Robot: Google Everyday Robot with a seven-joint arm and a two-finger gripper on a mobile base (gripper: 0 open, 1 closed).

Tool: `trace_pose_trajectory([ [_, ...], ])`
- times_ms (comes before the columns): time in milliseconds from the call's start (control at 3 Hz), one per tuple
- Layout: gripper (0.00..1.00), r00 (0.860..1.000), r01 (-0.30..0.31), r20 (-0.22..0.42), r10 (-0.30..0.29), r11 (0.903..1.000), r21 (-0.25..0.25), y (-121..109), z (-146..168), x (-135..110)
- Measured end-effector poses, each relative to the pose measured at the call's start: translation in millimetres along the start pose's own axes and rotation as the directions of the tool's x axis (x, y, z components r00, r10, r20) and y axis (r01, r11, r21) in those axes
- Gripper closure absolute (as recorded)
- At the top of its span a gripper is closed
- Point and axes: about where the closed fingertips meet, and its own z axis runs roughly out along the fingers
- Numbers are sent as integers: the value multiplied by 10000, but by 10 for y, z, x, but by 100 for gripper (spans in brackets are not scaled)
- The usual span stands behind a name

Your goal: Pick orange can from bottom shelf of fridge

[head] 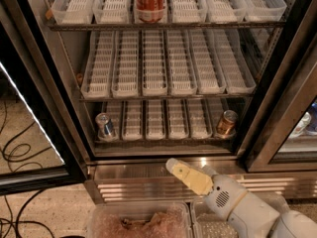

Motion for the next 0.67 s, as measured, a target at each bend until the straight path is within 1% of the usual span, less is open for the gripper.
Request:
trace_pose_trajectory([
  [333, 0, 9923, 881, 892, -859, 9959, -219, 203, 254, -210],
  [667, 0, 9885, 773, 1332, -712, 9962, -408, 337, 328, -306],
])
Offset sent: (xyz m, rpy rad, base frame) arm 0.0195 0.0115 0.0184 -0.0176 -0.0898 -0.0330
